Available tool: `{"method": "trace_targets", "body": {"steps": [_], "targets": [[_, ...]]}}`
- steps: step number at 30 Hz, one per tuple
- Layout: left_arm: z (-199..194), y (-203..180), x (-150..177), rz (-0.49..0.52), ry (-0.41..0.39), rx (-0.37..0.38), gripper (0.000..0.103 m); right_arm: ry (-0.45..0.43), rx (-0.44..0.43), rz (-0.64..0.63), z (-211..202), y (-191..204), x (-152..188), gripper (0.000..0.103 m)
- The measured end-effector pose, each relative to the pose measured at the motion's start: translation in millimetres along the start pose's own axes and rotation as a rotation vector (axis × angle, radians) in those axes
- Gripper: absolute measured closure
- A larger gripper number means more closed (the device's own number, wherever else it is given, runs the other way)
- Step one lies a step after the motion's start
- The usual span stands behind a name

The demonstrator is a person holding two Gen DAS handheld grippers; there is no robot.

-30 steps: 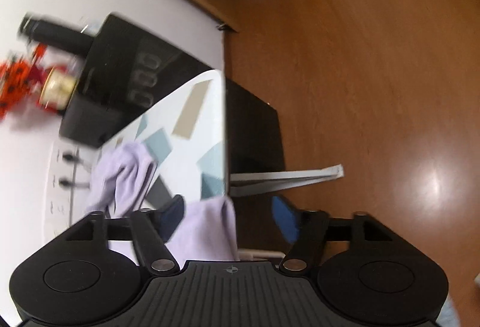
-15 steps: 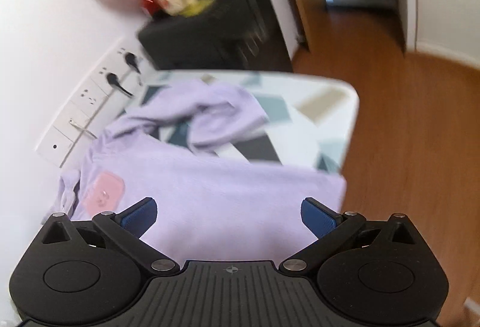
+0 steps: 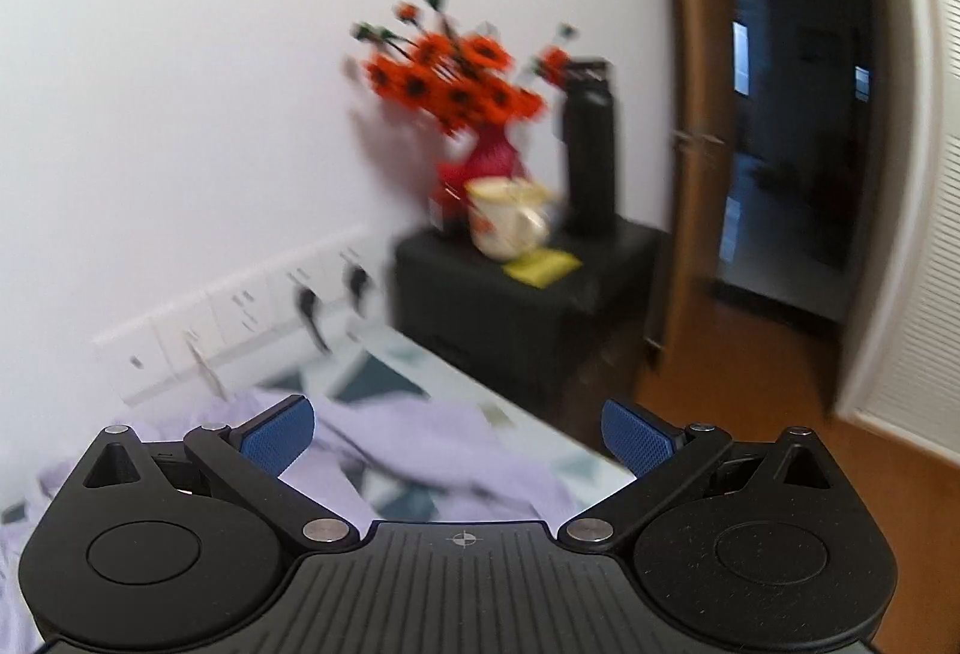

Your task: Fold clothes

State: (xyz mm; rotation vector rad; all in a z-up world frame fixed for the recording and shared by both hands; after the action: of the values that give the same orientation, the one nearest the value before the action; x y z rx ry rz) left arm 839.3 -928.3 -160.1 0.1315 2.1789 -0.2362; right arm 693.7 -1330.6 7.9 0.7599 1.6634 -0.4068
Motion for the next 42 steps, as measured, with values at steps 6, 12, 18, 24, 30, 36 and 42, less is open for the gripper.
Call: {"method": "trace_targets", "body": {"steps": [6, 12, 18, 24, 30, 36, 42], "targets": [[-12, -27, 14, -0.069, 0.009, -0.185, 0.001, 0.106, -0.289, 0.128, 74, -3, 8, 0.001], [-34, -58, 36, -0.143, 0.032, -0.354, 0.001, 0.473, -0.430, 0.427, 161, -21, 80, 0.001], [-96, -37, 76, -0.191, 0.042, -0.546, 0.001, 0.486, -0.481, 0.316, 180, -1, 93, 0.001], [-162, 11, 118, -0.401, -0.025, -0.645, 0.001, 0.456, -0.579, 0.258, 165, 39, 86, 0.002], [-194, 41, 168, -0.604, -0.040, -0.599, 0.002, 0.529, -0.677, 0.217, 127, 75, 107, 0.002], [-210, 37, 212, -0.714, -0.095, -0.450, 0.006, 0.585, -0.654, 0.045, 103, 92, 155, 0.004], [-193, 32, 218, -0.760, -0.128, -0.287, 0.022, 0.604, -0.613, -0.078, 88, 107, 192, 0.011]]}}
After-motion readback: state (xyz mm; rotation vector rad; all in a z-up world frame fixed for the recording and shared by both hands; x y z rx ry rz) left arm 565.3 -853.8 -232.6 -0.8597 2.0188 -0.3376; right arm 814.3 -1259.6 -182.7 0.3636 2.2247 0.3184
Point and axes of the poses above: each gripper's, at about its wrist camera, not at the fingertips, and z roughly the way its jaws point, y to its left, x to its underside, the point moved 4 cm from there along z, roughly the way its jaws point, and after that the axes turned 15 degrees about -y, right-handed, at the moved point
